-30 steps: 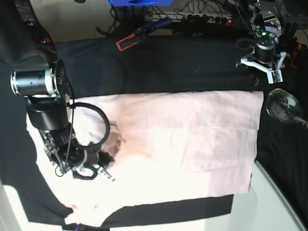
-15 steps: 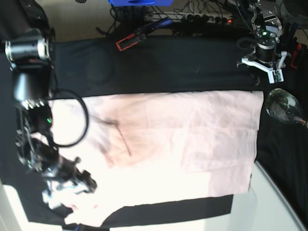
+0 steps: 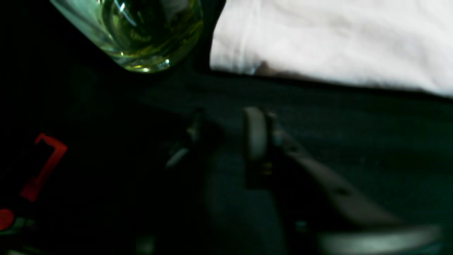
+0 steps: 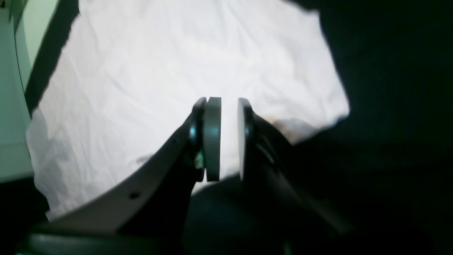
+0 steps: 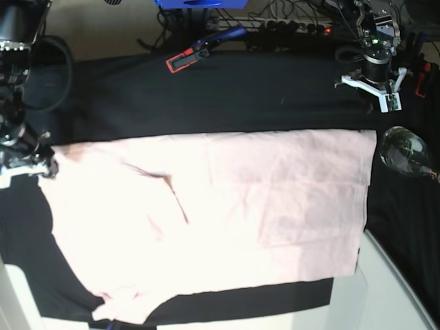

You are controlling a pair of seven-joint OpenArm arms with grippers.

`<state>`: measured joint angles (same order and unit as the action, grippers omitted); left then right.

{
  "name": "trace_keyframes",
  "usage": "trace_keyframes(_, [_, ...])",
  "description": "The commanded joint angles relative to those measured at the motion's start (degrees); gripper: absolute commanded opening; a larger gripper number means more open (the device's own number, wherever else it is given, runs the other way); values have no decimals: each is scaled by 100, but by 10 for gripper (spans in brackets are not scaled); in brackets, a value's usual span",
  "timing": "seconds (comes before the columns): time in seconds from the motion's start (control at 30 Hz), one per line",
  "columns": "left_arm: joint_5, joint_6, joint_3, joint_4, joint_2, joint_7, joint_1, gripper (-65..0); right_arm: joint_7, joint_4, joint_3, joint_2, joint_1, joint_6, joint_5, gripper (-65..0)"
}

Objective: Fold the T-shirt properly
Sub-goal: 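Raise the right gripper and withdraw it from the shirt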

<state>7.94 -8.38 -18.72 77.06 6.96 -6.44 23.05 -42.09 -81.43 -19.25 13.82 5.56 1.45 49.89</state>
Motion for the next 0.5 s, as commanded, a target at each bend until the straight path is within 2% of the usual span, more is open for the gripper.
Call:
trace_keyframes(0.0, [45, 16, -14, 70, 3, 112, 12, -529, 116, -90, -163, 81, 11, -44, 70, -576])
trace_keyframes(0.13, [19, 16, -14, 79, -129, 103, 29, -558, 116, -99, -260, 125, 204, -44, 27, -579])
trace_keyframes(0.3, [45, 16, -14, 114, -138, 103, 100, -645, -227, -196, -243, 714, 547, -44, 44, -579])
trace_keyframes(0.4, [36, 16, -31, 246, -226, 103, 117, -650, -473, -363, -243, 1057, 696, -44, 53, -579])
trace_keyframes(0.47, [1, 16, -66, 343, -323, 121, 126, -650, -490, -512, -269, 1136, 793, -53, 44, -579])
